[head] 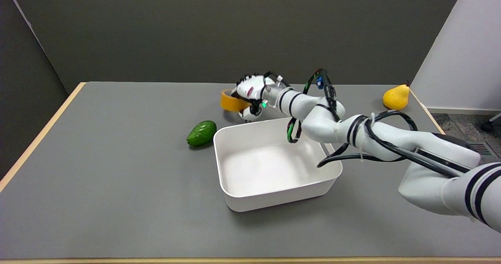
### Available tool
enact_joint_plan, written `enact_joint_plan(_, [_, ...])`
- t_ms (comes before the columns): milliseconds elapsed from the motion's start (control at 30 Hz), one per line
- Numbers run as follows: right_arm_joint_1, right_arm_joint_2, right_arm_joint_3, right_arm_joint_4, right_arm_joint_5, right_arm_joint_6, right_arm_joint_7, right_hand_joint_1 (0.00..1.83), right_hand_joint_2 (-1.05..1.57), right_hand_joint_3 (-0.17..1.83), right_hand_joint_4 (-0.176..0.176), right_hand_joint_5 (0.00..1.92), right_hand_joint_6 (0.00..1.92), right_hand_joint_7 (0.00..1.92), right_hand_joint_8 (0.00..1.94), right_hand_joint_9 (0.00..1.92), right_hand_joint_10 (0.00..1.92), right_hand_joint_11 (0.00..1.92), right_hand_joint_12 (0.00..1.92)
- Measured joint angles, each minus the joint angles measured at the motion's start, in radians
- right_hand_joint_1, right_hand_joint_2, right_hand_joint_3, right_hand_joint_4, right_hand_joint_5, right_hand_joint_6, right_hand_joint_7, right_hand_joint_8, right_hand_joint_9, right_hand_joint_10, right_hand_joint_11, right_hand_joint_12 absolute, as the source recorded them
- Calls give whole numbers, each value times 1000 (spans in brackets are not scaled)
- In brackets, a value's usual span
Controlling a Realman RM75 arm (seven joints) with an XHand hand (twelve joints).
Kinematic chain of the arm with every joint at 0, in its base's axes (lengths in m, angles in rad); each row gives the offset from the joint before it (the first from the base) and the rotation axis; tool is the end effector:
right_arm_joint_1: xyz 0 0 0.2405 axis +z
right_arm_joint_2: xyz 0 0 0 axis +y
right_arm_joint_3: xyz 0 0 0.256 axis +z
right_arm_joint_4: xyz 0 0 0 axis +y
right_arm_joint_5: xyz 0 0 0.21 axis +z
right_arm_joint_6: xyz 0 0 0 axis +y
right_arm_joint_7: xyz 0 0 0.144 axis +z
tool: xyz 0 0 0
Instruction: Pick up yellow tape.
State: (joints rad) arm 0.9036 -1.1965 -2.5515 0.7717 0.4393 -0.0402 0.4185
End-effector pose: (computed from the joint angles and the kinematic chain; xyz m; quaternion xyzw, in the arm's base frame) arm -0.2370 -0.5161 0.2389 0.7908 -0.0529 -0.1330 0.5951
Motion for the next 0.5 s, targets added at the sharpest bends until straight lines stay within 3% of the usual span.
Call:
enact_joint_plan(167, [-47,50,120,134,-54,4,-1,903,1103,497,2,614,1652,444,942,279,715,67,1023])
enact_joint_plan(233, [-71,72,169,193,-76,4,-1,891,1069,613,-18,596,1718,467,902,282,725,117,940])
enact_joint_plan(500, [-234,165,429,460,-175,7,-2,894,1054,614,3,615,1691,490,883,305,739,148,970])
